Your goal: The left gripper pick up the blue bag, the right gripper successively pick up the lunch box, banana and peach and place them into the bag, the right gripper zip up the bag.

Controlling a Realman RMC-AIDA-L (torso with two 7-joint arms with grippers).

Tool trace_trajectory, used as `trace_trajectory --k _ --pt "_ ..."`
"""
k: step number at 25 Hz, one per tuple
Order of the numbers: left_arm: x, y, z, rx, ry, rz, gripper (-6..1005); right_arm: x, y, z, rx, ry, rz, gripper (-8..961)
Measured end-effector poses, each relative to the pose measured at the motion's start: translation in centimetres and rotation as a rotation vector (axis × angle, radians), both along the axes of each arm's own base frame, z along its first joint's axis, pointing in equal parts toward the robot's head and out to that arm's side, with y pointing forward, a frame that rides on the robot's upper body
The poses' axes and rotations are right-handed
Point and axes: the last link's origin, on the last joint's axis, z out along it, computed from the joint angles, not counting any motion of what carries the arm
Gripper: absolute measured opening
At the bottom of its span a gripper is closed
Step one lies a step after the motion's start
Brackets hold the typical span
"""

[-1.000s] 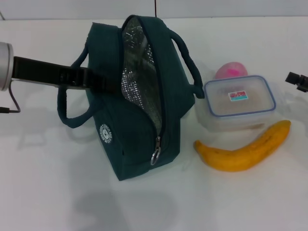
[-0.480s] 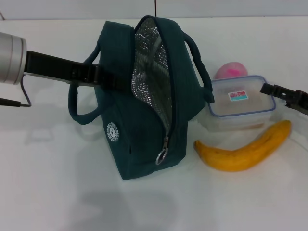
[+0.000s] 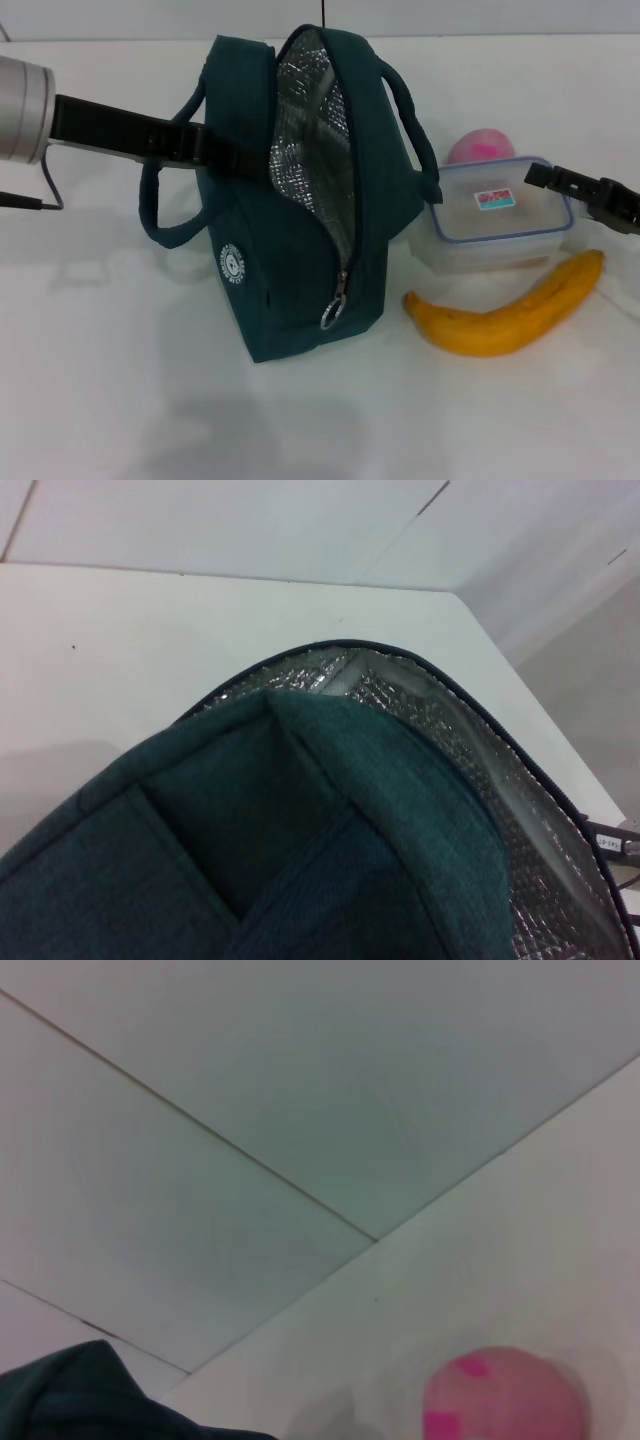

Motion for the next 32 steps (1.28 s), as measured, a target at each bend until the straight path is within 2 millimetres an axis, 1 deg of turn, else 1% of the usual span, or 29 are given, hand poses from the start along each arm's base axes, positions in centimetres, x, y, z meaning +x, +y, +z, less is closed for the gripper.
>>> trace_trajectory --k 9,12,15,20,32 --pt "0.0 0.1 0.0 0.004 0.000 0.000 32 -1.0 0.0 0.5 -0.050 0.063 0.022 880" --pt "0.0 0.1 0.0 0.004 0.000 0.000 32 -1.3 -0.1 0.9 -0.071 0.088 0.031 747" --pt "0.0 0.1 0.0 0.005 0.000 -0.001 32 -1.7 -0.4 1.4 -0.100 0.128 0.040 745" --pt "0.0 0.1 0.0 0.009 0.000 -0.002 32 -1.9 -0.5 1.5 -0.119 0.156 0.035 742" --pt "-0.1 0.0 -0.1 0.008 0.000 -0.007 32 -2.3 -1.0 1.0 -0.177 0.220 -0.010 735"
